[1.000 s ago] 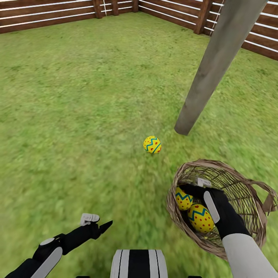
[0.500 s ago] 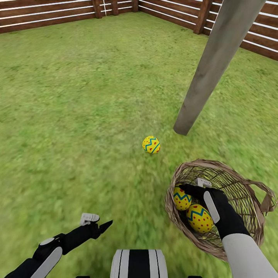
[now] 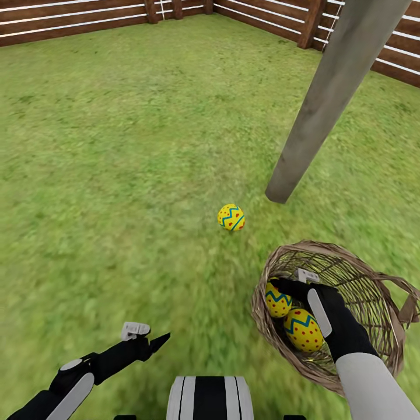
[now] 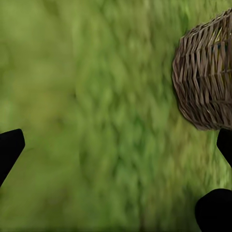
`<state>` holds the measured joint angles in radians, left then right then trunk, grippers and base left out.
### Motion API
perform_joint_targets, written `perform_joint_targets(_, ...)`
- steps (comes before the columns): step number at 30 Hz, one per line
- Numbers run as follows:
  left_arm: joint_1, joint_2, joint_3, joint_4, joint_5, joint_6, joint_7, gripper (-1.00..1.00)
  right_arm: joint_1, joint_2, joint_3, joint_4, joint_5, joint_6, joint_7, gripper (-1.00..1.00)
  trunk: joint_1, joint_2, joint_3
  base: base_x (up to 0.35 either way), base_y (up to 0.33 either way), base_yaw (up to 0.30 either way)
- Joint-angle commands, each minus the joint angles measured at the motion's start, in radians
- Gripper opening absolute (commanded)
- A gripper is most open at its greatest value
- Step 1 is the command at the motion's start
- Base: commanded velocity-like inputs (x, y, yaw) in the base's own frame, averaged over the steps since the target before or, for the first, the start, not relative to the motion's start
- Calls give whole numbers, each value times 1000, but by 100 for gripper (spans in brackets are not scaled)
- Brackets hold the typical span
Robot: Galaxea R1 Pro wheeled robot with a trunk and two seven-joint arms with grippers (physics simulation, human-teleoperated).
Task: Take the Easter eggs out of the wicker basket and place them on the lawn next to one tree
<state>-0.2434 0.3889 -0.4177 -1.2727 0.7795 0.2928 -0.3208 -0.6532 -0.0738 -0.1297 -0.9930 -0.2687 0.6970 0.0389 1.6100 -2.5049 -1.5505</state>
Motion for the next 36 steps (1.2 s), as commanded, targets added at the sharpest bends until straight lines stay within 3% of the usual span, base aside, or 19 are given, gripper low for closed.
perform_joint_targets(1, -1, 1, -1, 0, 11, 6, 0, 100, 0, 0, -2, -2, 2, 5, 4, 100, 0, 0, -1, 0, 0, 0)
perform_joint_targets(16, -1, 1, -3, 0, 11, 6, 2, 100, 0, 0, -4, -9, 4, -3, 1, 100, 6, -3, -51, 0, 0, 0)
perform_joint_targets(25, -1, 1, -2, 0, 11, 6, 2, 100, 0, 0, 1, -12, 2, -4, 10, 100, 6, -3, -51, 0, 0, 0)
perform_joint_targets(36, -1, 1, -4, 0, 11, 6, 4, 100, 0, 0, 0, -11, 2, -1, 10, 100, 9, -5, -78, 0, 0, 0)
